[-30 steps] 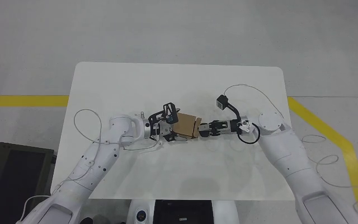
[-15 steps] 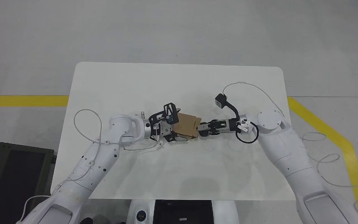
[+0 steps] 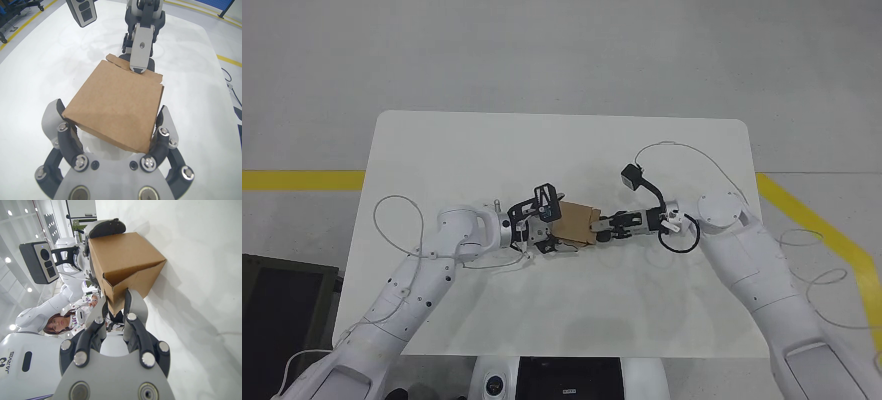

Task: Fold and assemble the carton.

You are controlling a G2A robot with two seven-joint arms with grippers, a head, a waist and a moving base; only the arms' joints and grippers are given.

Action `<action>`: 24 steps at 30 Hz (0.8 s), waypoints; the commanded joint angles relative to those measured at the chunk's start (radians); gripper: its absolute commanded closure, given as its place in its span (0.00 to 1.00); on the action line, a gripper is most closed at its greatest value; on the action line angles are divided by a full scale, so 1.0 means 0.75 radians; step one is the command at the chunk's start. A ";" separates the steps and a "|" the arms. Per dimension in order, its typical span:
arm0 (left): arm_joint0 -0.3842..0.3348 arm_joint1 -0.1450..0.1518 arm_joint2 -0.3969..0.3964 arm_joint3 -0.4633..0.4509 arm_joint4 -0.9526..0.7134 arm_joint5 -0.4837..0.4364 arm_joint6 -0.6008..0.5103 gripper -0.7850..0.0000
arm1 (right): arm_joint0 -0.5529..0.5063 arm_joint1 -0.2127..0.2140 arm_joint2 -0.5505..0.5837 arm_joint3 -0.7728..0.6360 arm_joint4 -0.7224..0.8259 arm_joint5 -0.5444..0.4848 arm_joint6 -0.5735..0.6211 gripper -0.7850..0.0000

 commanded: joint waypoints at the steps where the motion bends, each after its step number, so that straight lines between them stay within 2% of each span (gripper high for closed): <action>1: 0.000 0.000 -0.001 0.000 0.001 -0.002 -0.001 0.00 | -0.005 0.003 0.008 -0.005 0.007 -0.005 -0.002 0.80; 5: 0.001 0.000 -0.001 -0.001 0.001 0.000 0.000 0.00 | -0.013 0.009 0.022 -0.016 0.003 -0.004 -0.004 0.82; 14: 0.003 0.000 -0.002 -0.002 0.003 -0.002 0.000 0.00 | -0.023 0.020 0.046 -0.028 -0.004 0.001 -0.022 0.76; 19: 0.004 0.000 -0.003 -0.003 0.003 -0.003 0.000 0.00 | -0.024 0.024 0.054 -0.033 -0.009 0.004 -0.032 0.80; 24: 0.005 0.000 -0.002 -0.005 0.004 -0.004 -0.001 0.00 | -0.020 0.026 0.060 -0.025 -0.011 0.006 -0.045 0.76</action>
